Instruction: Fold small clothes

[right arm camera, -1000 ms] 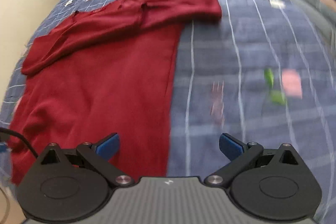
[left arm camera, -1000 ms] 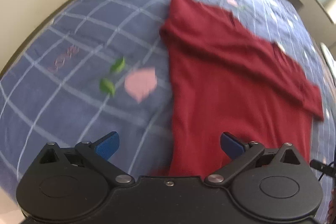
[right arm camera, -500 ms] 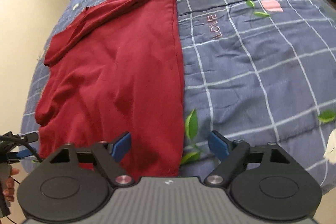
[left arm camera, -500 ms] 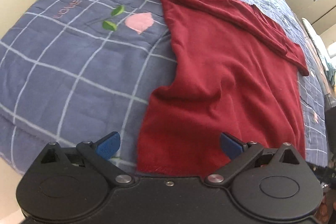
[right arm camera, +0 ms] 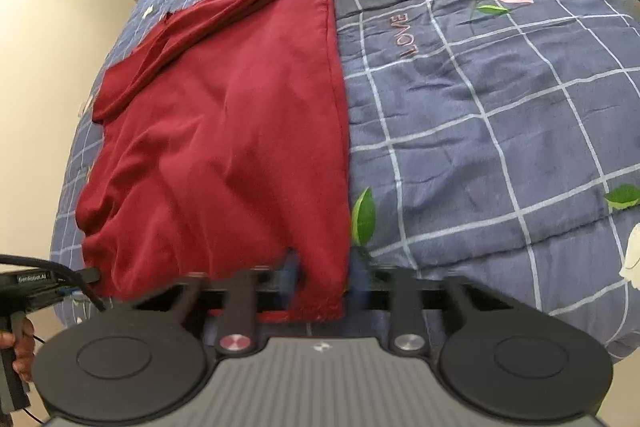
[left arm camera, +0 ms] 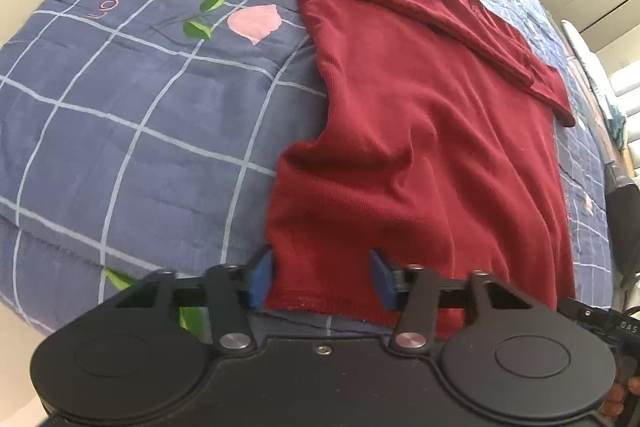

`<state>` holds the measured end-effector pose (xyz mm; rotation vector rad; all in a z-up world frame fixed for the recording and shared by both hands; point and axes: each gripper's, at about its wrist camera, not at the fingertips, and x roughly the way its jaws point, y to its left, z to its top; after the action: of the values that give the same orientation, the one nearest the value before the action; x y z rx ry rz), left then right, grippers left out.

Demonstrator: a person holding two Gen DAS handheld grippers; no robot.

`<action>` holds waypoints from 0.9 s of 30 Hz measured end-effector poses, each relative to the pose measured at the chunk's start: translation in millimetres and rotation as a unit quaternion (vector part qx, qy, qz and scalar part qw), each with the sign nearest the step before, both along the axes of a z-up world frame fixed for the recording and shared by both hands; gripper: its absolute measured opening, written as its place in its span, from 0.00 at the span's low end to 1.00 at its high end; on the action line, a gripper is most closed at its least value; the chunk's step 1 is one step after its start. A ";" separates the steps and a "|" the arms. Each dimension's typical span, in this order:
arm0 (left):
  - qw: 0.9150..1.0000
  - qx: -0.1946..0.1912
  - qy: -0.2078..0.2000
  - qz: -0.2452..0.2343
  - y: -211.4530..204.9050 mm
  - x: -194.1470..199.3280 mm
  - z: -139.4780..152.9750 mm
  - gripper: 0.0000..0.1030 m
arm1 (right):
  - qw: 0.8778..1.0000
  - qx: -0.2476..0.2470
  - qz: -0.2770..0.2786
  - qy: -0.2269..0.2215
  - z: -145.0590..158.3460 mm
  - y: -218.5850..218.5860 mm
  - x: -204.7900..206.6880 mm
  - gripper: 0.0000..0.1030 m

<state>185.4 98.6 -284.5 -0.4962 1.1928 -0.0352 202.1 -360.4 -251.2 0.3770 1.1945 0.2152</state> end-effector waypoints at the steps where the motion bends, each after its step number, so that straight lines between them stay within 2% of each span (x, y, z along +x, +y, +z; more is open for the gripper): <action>1: 1.000 0.000 0.003 0.003 0.4 -1.1 0.5 0.23 | 1.000 0.001 0.003 -0.004 2.2 1.1 -1.2 0.09; 3: 1.000 0.002 0.013 0.013 1.8 -3.5 1.6 0.06 | 1.000 -0.002 0.013 -0.015 10.1 4.0 -2.7 0.05; 6: 1.000 -0.007 0.010 0.016 3.3 -11.0 11.3 0.05 | 0.999 0.003 0.021 -0.033 29.1 3.4 -5.4 0.05; 9: 0.999 -0.039 0.013 0.022 10.6 -22.6 27.2 0.04 | 0.999 0.004 0.029 -0.042 47.1 -1.0 -6.2 0.05; 12: 0.998 -0.055 0.016 0.030 17.9 -34.9 43.7 0.04 | 0.998 -0.005 0.038 -0.046 56.8 -4.1 -5.3 0.05; 16: 0.997 -0.061 0.022 0.044 25.9 -45.5 51.0 0.04 | 0.998 -0.023 0.046 -0.039 45.6 -4.5 -4.4 0.05; 20: 0.997 -0.046 0.033 0.048 24.8 -46.1 36.7 0.05 | 0.998 -0.036 0.050 -0.033 30.1 -1.3 -8.9 0.05; 22: 0.998 -0.033 0.036 0.043 21.4 -45.1 30.4 0.05 | 0.997 -0.047 0.054 -0.035 27.3 1.9 -10.8 0.10; 24: 0.999 -0.016 0.032 0.034 16.3 -44.8 29.0 0.06 | 0.995 -0.068 0.060 -0.039 25.5 5.6 -13.9 0.33; 25: 0.999 -0.010 0.030 0.030 15.2 -45.1 28.5 0.12 | 0.994 -0.079 0.065 -0.042 25.2 7.0 -16.1 0.39; 26: 0.999 -0.003 0.029 0.028 13.7 -45.7 28.7 0.15 | 0.993 -0.088 0.071 -0.046 25.5 8.3 -19.0 0.51; 27: 0.999 0.006 0.030 0.027 13.1 -46.1 28.7 0.26 | 0.991 -0.097 0.079 -0.052 26.3 9.6 -22.2 0.59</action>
<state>139.4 111.8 -255.8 -0.5223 1.2380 0.0333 179.9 -350.8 -225.0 0.1000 1.1319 0.2501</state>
